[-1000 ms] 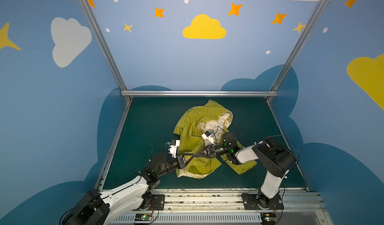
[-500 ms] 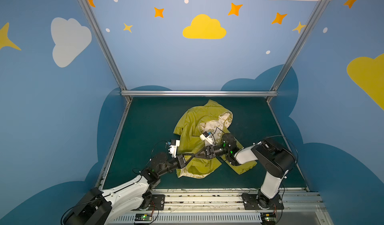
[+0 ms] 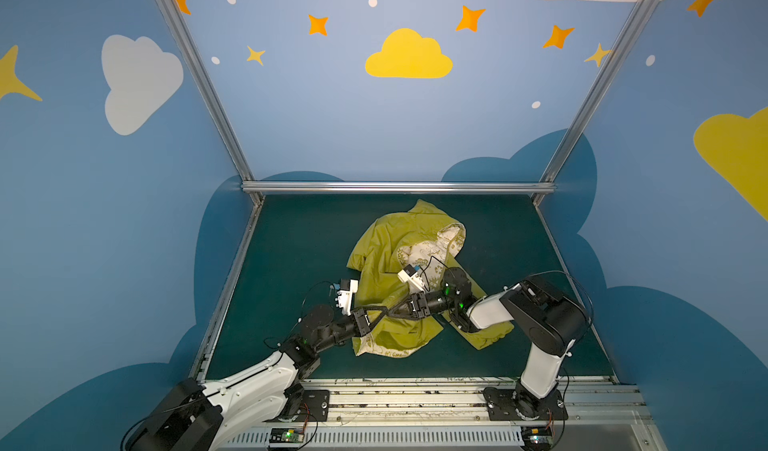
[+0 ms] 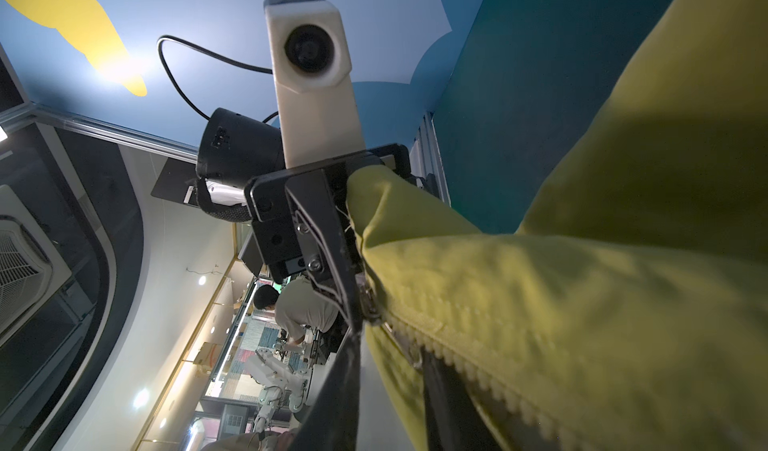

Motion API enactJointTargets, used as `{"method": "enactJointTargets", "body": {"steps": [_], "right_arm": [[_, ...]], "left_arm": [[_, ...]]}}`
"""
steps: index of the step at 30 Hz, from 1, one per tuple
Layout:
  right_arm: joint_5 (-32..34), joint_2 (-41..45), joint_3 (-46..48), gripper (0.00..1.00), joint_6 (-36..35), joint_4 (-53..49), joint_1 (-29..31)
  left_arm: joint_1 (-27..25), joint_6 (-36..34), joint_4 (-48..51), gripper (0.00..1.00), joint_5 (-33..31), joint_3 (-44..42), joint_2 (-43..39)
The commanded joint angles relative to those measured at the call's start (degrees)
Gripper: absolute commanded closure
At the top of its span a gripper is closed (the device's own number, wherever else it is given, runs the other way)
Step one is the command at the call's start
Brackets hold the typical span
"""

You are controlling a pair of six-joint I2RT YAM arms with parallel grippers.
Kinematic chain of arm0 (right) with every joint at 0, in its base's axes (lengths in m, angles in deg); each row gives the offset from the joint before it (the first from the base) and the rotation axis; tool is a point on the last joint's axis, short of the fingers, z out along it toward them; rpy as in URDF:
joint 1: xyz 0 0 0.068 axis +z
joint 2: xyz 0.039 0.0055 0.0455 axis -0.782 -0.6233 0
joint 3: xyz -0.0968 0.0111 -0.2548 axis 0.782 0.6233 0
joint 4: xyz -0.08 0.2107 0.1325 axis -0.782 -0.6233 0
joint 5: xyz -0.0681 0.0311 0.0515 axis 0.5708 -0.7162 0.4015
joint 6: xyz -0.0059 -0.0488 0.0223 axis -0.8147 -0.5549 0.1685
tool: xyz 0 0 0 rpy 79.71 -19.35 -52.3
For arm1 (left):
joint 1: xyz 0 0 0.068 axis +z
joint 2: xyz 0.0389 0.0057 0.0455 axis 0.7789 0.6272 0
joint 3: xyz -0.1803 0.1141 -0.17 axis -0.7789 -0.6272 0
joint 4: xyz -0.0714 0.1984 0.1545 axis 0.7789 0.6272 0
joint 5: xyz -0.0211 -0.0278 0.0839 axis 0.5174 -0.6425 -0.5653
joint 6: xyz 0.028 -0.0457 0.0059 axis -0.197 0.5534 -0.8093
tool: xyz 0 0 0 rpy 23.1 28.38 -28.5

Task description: Zip up the jacket

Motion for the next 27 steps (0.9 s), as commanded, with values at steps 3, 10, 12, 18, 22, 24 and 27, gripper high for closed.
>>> {"method": "enactJointTargets", "body": {"steps": [3, 10, 12, 18, 22, 24, 27], "right_arm": [[-0.64, -0.06, -0.87, 0.78, 0.06, 1.96, 0.26], [-0.44, -0.91, -1.37, 0.85, -0.13, 1.96, 0.23], [-0.22, -1.11, -1.31, 0.88, -0.11, 1.96, 0.11], [0.26, -1.18, -1.22, 0.90, -0.03, 1.61, -0.63], [0.43, -1.00, -1.30, 0.96, -0.28, 1.16, -1.06], [0.52, -0.72, -1.46, 1.00, -0.98, -0.59, -1.09], [1.31, 0.42, -1.23, 1.00, -3.11, -5.18, -1.42]], "left_arm": [[0.29, -0.51, -0.12, 0.97, -0.14, 1.37, -0.60], [0.34, -0.60, 0.19, 0.97, 0.15, 1.65, -0.61], [0.34, -0.51, 0.36, 0.97, 0.21, 1.65, -0.69], [0.34, -0.60, 0.96, 0.97, 0.27, 1.56, -1.25], [0.40, -0.60, 1.33, 0.97, 0.16, 1.55, -1.42], [0.38, -0.60, 1.48, 0.97, 0.22, 1.56, -1.43], [0.35, -0.51, 2.83, 0.74, -0.26, 1.70, -1.74]]}}
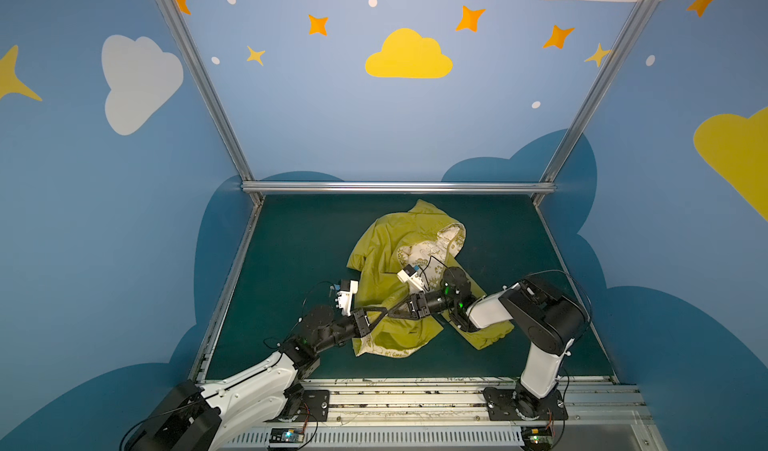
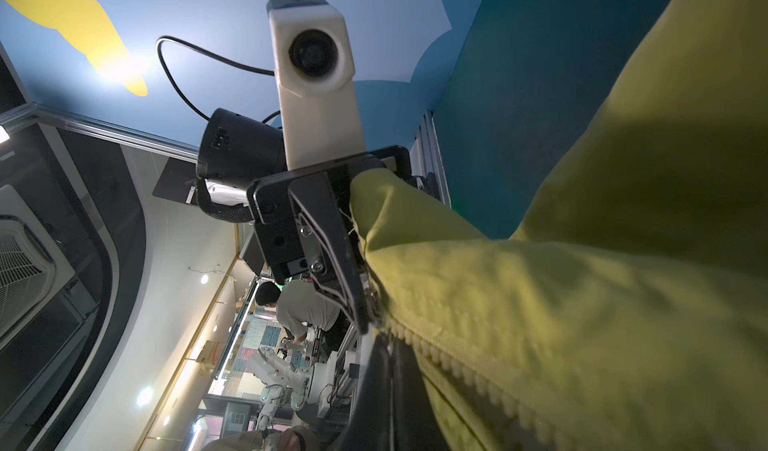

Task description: Zip up the jacket

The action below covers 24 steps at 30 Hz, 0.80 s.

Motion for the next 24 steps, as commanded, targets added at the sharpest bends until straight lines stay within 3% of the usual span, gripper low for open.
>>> {"method": "enactJointTargets", "body": {"steps": [1, 4, 8, 16, 20, 22, 24], "right_arm": [[1.45, 1.54, -0.60, 1.00, -3.29, -6.02, -0.82], [3.23, 4.01, -0.98, 1.00, -7.83, -15.93, -1.00], [4.67, 6.88, -1.80, 1.00, -11.98, -24.16, -1.04], [4.68, 8.55, -2.51, 1.00, -11.89, -25.32, -0.94], [4.77, 8.85, -2.79, 1.00, -10.85, -25.59, -0.87], [5.56, 9.56, -2.68, 1.00, -10.20, -25.21, -0.79], [6.94, 10.82, -3.46, 1.00, -11.56, -30.19, -0.70]], "left_arm": [[0.29, -0.38, 0.77, 0.70, -0.45, 1.37, -1.39], [0.40, -0.12, 2.13, 0.60, -1.52, 0.67, -3.47], [0.47, -0.21, 4.78, 0.63, -2.72, 0.12, -6.39], [0.47, -0.76, 5.67, 0.64, -2.62, -0.06, -6.35], [0.47, -0.71, 4.25, 0.78, -2.01, 0.33, -5.50], [0.47, -0.82, 3.70, 0.92, -1.58, 0.47, -5.23], [0.56, -0.95, 4.07, 0.97, -1.40, 0.47, -5.56]]}}
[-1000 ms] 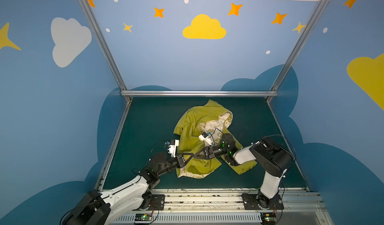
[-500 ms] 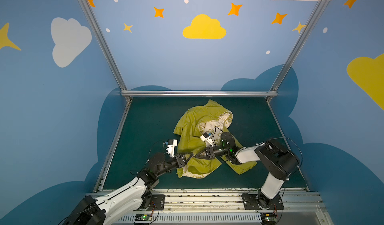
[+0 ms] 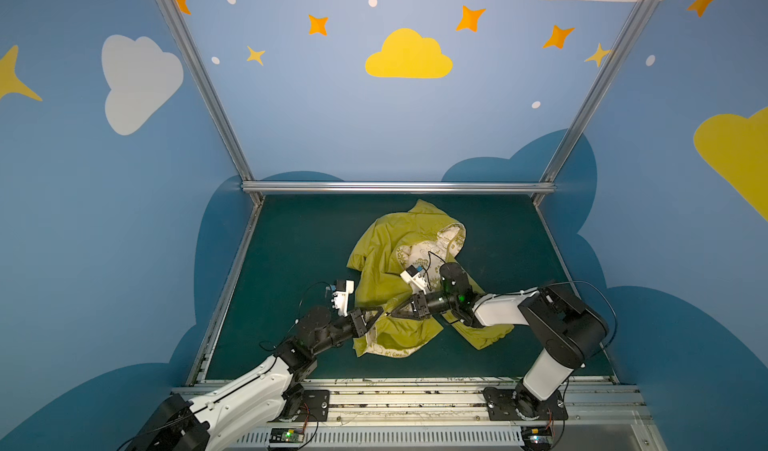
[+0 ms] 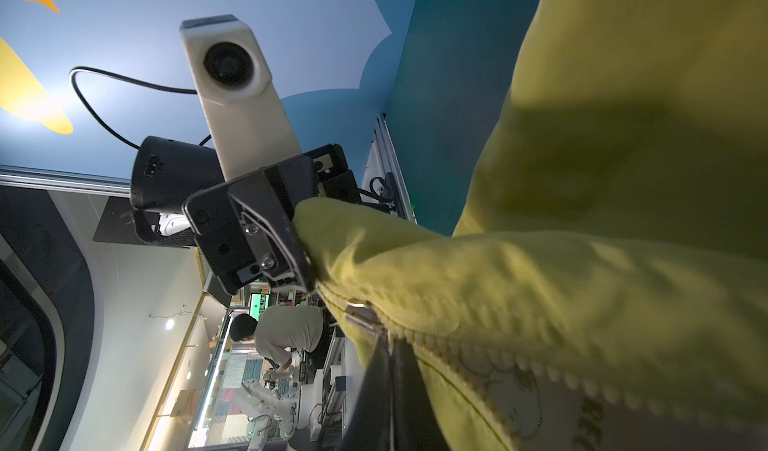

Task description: Zip up the jacket

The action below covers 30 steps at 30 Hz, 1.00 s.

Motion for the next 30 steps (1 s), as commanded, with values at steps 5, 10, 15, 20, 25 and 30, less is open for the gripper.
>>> {"method": "enactJointTargets", "body": {"steps": [5, 10, 15, 20, 25, 30], "right_arm": [[7.99, 8.25, -5.02, 1.00, -9.02, -24.30, -0.32], [19.16, 14.55, -7.76, 1.00, -16.90, -43.73, -2.37], [25.46, 15.31, -13.73, 1.00, -23.13, -58.12, -5.19], [38.06, 15.25, -21.79, 1.00, -26.64, -69.33, -11.30], [48.83, 14.99, -30.62, 1.00, -28.92, -75.80, -15.76], [52.42, 14.33, -35.81, 1.00, -31.78, -74.97, -21.21]], "left_arm": [[1.06, -1.42, 4.10, 0.97, -0.40, 0.15, -4.73], [4.51, -0.12, 13.82, 0.97, -4.18, -2.22, -17.16], [5.66, -1.16, 24.13, 0.97, -6.80, -2.03, -28.52], [9.45, -4.54, 40.06, 0.97, -11.43, 3.12, -35.99], [17.45, -9.90, 48.99, 0.97, -12.83, 11.64, -34.44], [25.31, -13.89, 50.76, 0.97, -9.14, 19.76, -24.49]]}}
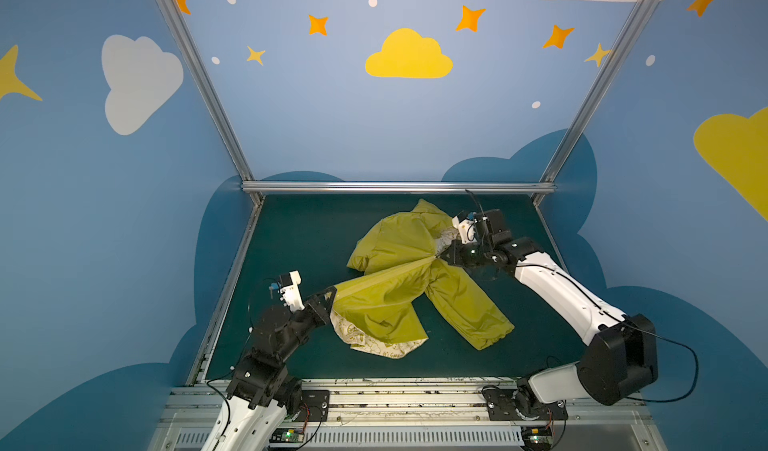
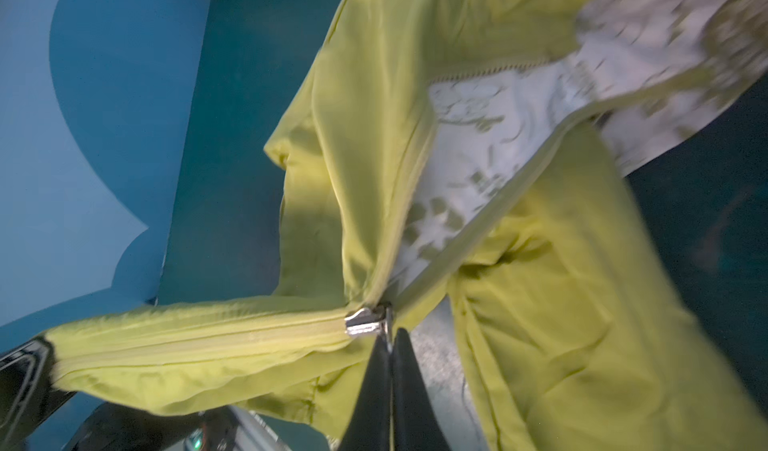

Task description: Zip up the jacket

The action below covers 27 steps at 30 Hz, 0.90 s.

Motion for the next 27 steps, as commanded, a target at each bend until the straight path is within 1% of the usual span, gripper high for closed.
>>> {"method": "enactJointTargets", "body": {"steps": [1, 5, 8, 11, 14, 16, 19, 22, 25, 26, 27], "right_arm": [[10.05, -0.54, -2.49, 1.00, -2.41, -2.40, -4.75], [11.19, -1.43, -3.61, 1.00, -1.20, 1.83, -9.23], [13.34, -1.70, -2.87, 1.00, -2.39, 5.95, -11.42], [13.58, -2.43, -3.90, 1.00, -2.90, 6.34, -14.00], [13.84, -3.66, -5.17, 1.00, -3.50, 5.71, -16.38], [13.03, -4.37, -5.50, 1.00, -3.57, 6.14, -18.20], [13.16, -5.92, -6.69, 1.00, -4.01, 5.89, -20.40], [11.91, -7.81, -9.39, 1.00, -4.20, 4.91, -22.58], [12.04, -8.97, -11.91, 1.00, -5.16, 4.67, -23.54], [11.44, -9.23, -12.47, 1.00, -5.33, 5.33, -23.82], [9.45, -9.50, -13.43, 1.00, -5.93, 6.41, -23.98]], "left_arm": [[4.97, -5.11, 4.26, 0.97, 0.28, 4.62, 4.74], [11.33, -6.43, 3.84, 0.97, 1.83, 8.24, 7.18], [16.25, -7.69, 5.13, 0.97, 2.72, 11.89, 8.79], [20.50, -8.32, 4.66, 0.97, 5.58, 14.22, 11.03], [23.47, -8.19, 3.39, 0.97, 8.83, 15.00, 13.04], [24.65, -7.98, 1.54, 0.97, 10.36, 14.60, 13.85], [25.73, -7.95, 0.43, 0.97, 10.93, 14.57, 15.22], [26.11, -8.35, -0.97, 0.97, 11.07, 15.07, 16.42], [26.14, -8.73, -2.36, 0.97, 11.27, 15.88, 18.52], [26.14, -8.39, -3.57, 0.97, 11.55, 15.98, 19.57], [26.14, -7.35, -6.26, 0.97, 12.47, 15.58, 20.83]]}}
